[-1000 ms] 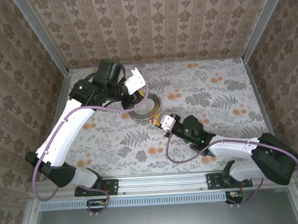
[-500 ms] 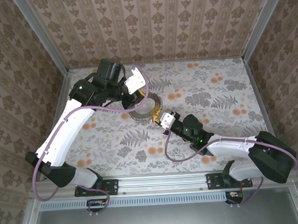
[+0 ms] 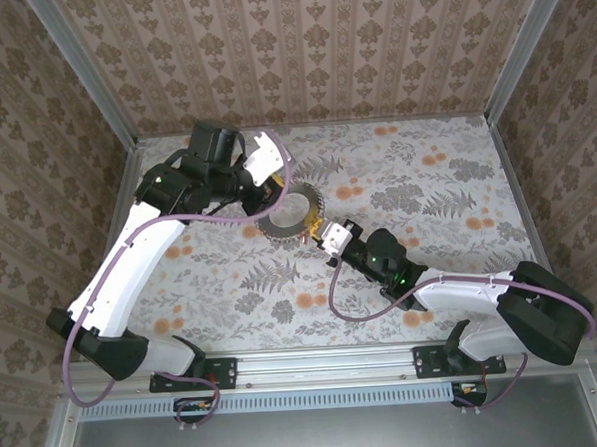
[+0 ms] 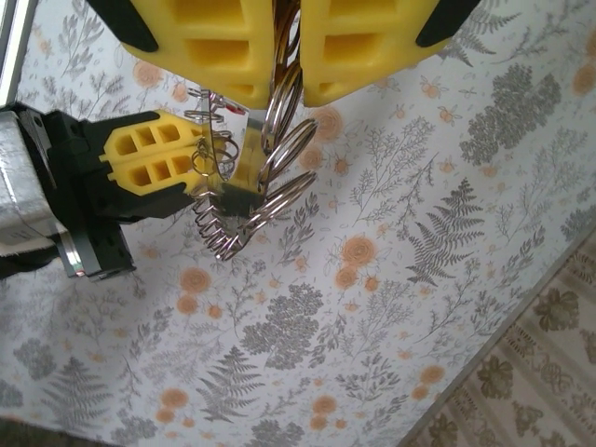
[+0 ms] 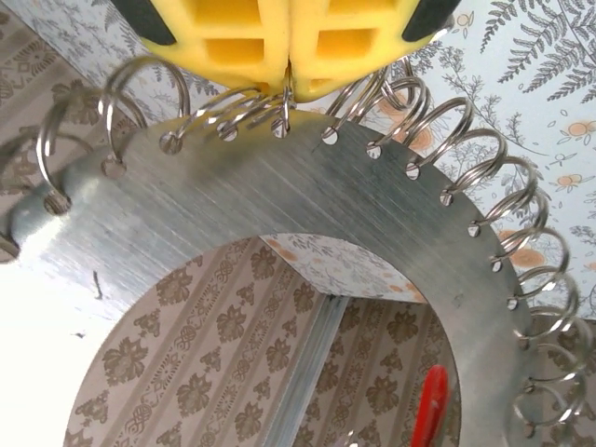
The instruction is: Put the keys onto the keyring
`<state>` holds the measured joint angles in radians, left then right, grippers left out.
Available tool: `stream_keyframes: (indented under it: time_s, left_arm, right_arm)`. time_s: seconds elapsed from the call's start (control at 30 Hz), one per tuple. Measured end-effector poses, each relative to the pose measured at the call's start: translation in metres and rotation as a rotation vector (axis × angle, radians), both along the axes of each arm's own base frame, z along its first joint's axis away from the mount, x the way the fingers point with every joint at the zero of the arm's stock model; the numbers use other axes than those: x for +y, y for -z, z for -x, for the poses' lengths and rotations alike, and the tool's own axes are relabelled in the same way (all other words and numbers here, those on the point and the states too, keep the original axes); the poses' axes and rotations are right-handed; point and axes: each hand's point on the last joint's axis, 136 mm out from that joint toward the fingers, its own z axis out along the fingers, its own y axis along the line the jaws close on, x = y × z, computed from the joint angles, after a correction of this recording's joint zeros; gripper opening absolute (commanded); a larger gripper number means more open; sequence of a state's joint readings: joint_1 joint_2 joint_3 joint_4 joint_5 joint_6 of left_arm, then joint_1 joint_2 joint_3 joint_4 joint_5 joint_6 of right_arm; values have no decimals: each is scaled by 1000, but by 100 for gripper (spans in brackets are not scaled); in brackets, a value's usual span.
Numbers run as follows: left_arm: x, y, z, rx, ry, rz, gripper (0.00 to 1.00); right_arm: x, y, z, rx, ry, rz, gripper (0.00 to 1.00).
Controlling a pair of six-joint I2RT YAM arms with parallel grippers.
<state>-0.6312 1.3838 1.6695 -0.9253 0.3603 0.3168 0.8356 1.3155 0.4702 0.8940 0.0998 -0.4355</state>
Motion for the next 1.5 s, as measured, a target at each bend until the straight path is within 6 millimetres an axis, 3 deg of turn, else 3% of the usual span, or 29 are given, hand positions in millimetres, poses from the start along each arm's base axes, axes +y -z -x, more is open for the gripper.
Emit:
stream_keyframes:
  time_s: [0.3,0.4,0.57,0.73,0.9,1.1,1.27,1.4,1.5]
  left_arm:
    - [20,34,-30,268,-268,226,3]
    - [18,53,-35,376,-324,305,9]
    - [14,80,-42,484,-402,378,39]
    - [16,108,-48,540,-474,418,48]
    - [22,129,-51,552,-530,407,54]
    - [41,127,-59,473,-593,416,57]
    - [57,113,-51,349,-587,446,55]
    - [47,103,-39,272,-444,478,51]
    - [28,94,-25,220,-262,480,50]
  right_arm:
    - [-12,5,-2,68,44,-4,0]
    - [-20,13,-3,113,58,19,0]
    - [-28,20,1,186,38,52,0]
    - [-29,9,3,251,-13,59,0]
    - [-30,13,7,326,-69,73,0]
    - [-39,15,7,423,-141,76,0]
    - [-38,14,8,490,-235,93,0]
    - [-29,7,13,478,-317,134,0]
    - [-28,10,16,460,-343,187,0]
